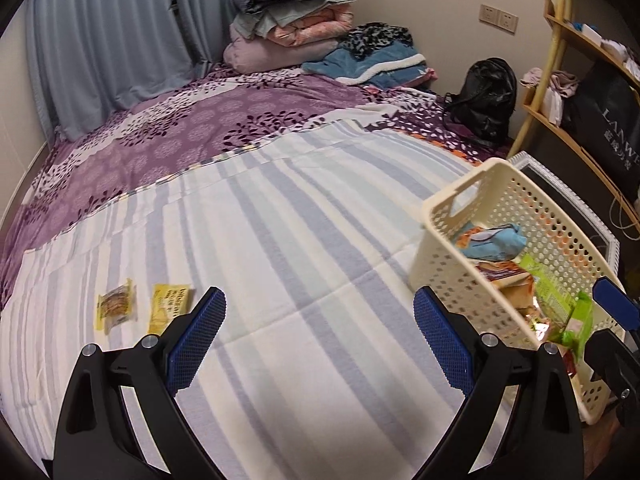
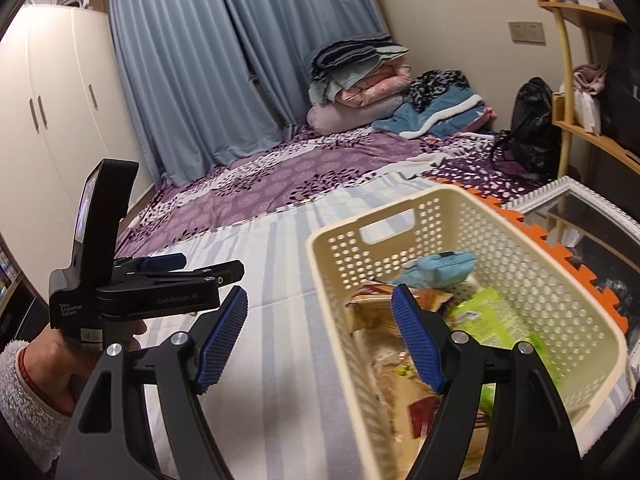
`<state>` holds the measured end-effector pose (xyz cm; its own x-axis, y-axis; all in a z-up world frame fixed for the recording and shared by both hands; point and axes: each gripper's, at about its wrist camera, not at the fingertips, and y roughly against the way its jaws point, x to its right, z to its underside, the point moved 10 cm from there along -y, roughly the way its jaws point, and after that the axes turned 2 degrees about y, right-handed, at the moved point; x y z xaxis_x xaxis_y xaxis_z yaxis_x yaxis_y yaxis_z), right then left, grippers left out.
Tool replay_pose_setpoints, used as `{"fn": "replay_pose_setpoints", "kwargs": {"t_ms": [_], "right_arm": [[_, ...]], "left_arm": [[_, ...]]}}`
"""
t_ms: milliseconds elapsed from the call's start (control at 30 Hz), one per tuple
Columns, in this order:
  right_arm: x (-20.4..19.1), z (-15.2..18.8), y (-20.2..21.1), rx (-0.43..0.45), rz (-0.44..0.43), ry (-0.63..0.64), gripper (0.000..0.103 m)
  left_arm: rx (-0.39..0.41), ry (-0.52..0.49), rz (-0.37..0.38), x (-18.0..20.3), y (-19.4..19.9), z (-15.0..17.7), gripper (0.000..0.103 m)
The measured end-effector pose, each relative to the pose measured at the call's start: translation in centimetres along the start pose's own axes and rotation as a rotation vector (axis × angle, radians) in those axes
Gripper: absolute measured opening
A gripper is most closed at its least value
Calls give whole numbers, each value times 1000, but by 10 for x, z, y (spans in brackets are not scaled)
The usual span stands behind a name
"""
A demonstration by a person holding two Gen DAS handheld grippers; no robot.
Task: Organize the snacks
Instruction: 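Move both open tools back to the last two snacks on the bed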
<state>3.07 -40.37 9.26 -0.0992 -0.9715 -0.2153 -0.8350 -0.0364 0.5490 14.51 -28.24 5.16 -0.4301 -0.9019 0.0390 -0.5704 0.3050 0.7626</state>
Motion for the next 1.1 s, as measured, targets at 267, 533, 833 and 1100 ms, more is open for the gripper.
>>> {"fn": "replay_pose_setpoints", "kwargs": {"t_ms": [267, 533, 833, 1100], "right_arm": [[-53, 22, -36, -100, -91, 52, 75], [-91, 43, -61, -174, -137, 103, 75], [-117, 62, -93, -250, -153, 132, 75], [-134, 69, -120, -297, -158, 154, 75]], "left_arm": [[-5, 110, -68, -74, 3, 11, 96], [-23, 220, -146, -153, -3, 24, 96], [-67, 341, -199, -227, -28, 44, 96], [-117, 394, -195, -259, -66, 57, 96]]}}
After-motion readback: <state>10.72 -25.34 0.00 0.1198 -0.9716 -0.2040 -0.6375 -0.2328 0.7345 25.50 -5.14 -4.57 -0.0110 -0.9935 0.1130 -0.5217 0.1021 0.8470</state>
